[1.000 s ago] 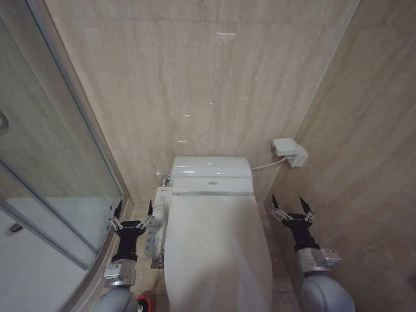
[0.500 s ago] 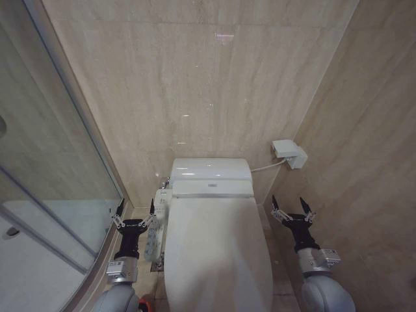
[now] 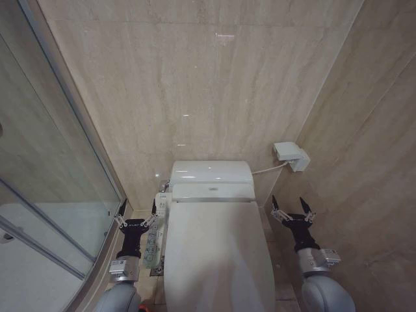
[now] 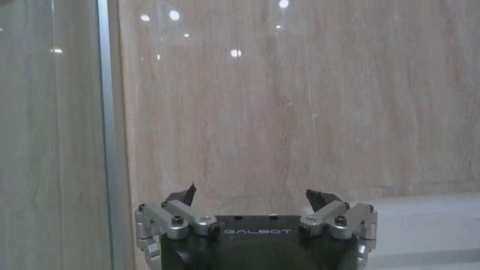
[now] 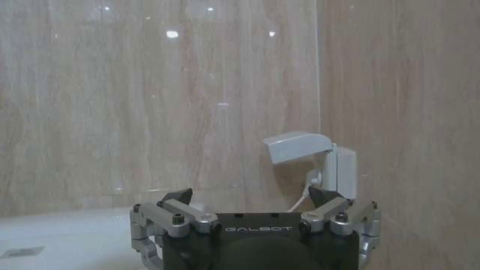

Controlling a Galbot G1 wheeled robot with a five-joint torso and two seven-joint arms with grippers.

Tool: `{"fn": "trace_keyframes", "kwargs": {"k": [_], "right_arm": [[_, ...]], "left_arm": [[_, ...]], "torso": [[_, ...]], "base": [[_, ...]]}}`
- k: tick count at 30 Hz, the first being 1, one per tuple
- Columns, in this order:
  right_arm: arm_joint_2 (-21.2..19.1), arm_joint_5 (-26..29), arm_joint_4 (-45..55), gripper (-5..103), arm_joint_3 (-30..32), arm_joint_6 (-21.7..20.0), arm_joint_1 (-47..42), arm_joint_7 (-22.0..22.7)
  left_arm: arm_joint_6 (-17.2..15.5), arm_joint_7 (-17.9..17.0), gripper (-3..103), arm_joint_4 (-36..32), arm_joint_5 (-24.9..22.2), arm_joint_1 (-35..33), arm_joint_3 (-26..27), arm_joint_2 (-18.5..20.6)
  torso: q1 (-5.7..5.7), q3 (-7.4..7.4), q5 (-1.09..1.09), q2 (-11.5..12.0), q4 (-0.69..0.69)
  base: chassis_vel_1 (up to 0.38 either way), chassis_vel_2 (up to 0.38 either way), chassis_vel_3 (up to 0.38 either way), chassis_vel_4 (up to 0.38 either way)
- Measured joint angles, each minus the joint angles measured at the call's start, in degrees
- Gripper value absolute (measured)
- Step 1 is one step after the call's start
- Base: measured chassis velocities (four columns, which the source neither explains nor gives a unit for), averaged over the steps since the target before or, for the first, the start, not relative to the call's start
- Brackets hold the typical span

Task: Open the toilet lid, clean the toilet bowl with a toilet brush, close the toilet lid, and flush.

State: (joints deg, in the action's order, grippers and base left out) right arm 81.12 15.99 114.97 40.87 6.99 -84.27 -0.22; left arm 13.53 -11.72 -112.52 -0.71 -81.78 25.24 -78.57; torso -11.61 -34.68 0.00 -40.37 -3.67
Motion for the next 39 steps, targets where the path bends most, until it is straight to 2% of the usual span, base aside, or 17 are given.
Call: {"fn": "trace_keyframes", "kwargs": {"k": [8,12,16,18,19,22,23,26,34,35,39], "right_arm": [[0.0,0.0,0.0,100,0.0,0.0,0.02,0.0],[0.0,0.0,0.0,100,0.01,0.0,0.0,0.0],[0.0,0.0,0.0,100,0.0,0.0,0.0,0.0],[0.0,0.0,0.0,100,0.0,0.0,0.0,0.0],[0.0,0.0,0.0,100,0.0,0.0,0.0,0.0],[0.0,0.0,0.0,100,0.0,0.0,0.0,0.0],[0.0,0.0,0.0,100,0.0,0.0,0.0,0.0],[0.0,0.0,0.0,100,0.01,0.0,0.0,0.0],[0.0,0.0,0.0,100,0.0,0.0,0.01,0.0],[0.0,0.0,0.0,100,0.0,0.0,0.0,0.0],[0.0,0.0,0.0,100,0.0,0.0,0.0,0.0]], "left_arm": [[0.0,-0.14,99,0.62,-0.69,0.67,0.48,0.5],[0.01,-0.49,99,3.34,-2.67,2.67,2.78,2.03],[-0.2,-0.49,99,7.68,-5.26,6.06,4.09,5.65],[-0.24,0.67,99,11.88,-8.05,10.08,3.37,8.26],[-0.24,0.67,99,11.88,-8.05,10.08,3.37,8.26],[1.32,3.53,99,18.92,-9.59,17.03,1.41,10.99],[1.32,3.53,99,18.92,-9.59,17.03,1.41,10.99],[1.43,4.84,99,23.99,-11.77,22.92,-0.31,13.49],[1.22,7.79,100,31.54,-13.78,31.47,-5.18,15.81],[1.77,8.43,90,33.0,-13.78,32.58,-5.98,15.93],[4.47,11.19,90,37.69,-13.59,35.63,-8.49,16.2]], "torso": [[-0.03,-0.01,0.0,0.01,0.0],[-0.01,0.0,0.0,0.0,0.0],[0.0,0.0,0.0,0.0,0.01],[-0.01,-0.01,-0.01,0.0,0.01],[-0.01,-0.01,-0.01,0.0,0.01],[-0.01,-0.01,-0.02,0.0,-0.02],[-0.01,-0.01,-0.02,0.0,-0.02],[-0.02,-0.01,-0.01,0.01,0.0],[-0.02,-0.01,0.0,0.01,-0.01],[-0.02,-0.01,-0.01,0.01,-0.01],[-0.02,-0.01,-0.01,0.01,0.0]], "base": [[-0.028,0.027,0.033,-0.029],[0.0,0.0,0.0,0.0],[0.0,0.0,0.0,0.0],[0.0,0.0,0.0,0.0],[0.0,0.0,0.0,0.0],[0.0,0.0,0.0,0.0],[0.0,0.0,0.0,0.0],[0.0,0.0,0.0,0.0],[0.0,0.0,0.0,0.0],[0.0,0.0,0.0,0.0],[0.0,0.0,0.0,0.0]]}}
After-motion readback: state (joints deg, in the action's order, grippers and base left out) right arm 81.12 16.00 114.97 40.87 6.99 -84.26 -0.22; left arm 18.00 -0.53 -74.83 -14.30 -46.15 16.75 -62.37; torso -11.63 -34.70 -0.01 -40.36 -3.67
